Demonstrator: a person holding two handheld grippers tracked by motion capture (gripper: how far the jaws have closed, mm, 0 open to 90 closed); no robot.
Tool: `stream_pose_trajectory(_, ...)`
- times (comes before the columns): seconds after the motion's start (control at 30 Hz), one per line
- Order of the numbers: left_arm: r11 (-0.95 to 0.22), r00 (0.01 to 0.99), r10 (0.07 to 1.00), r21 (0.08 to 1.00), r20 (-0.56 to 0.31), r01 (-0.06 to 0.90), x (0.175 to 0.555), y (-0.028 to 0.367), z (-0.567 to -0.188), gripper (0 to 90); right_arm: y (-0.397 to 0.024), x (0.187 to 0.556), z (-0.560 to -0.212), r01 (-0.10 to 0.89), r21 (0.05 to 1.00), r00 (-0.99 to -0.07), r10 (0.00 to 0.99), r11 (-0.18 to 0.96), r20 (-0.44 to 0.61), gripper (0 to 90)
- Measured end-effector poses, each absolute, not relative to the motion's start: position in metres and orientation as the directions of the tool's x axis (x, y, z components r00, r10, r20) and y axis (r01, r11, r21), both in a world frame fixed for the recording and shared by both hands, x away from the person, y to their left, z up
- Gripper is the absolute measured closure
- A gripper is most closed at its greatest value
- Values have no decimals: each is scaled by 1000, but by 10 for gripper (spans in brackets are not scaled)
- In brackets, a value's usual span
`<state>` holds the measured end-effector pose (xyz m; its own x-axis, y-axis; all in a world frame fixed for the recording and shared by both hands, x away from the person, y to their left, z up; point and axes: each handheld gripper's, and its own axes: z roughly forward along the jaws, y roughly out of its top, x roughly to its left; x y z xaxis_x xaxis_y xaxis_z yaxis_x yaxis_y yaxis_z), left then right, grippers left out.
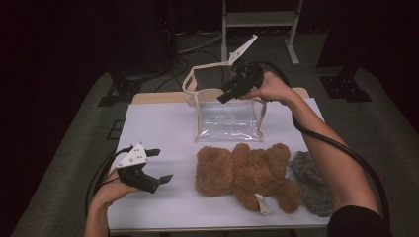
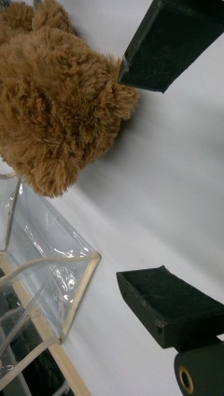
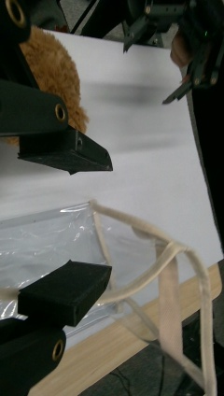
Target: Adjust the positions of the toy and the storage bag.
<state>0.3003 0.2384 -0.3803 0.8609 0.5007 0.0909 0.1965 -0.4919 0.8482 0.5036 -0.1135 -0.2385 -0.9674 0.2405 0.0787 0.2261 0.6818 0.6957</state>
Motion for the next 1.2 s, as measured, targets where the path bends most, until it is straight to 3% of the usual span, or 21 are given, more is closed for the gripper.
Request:
stream_pose_trajectory(0.53, -505, 867, 491, 840, 89, 200, 300, 239, -382, 58, -130, 530, -251, 287, 672, -941, 332, 682, 65, 540)
stream_pose_trajectory(0.87, -514, 869, 485, 835, 95, 196, 300, 238, -382, 58, -134, 529, -261, 302, 645, -932, 359, 702, 47, 695)
stream_pose_trajectory(1.07, -516, 868, 487, 833, 94, 199, 300, 238, -383, 58, -136, 526, -267, 312, 633, -932, 358, 708, 60, 849)
stream_pose_trajectory(1.2, -516, 868, 487, 833, 96, 198, 300, 238, -382, 58, -137, 521, -266, 311, 634, -935, 349, 708, 69, 869)
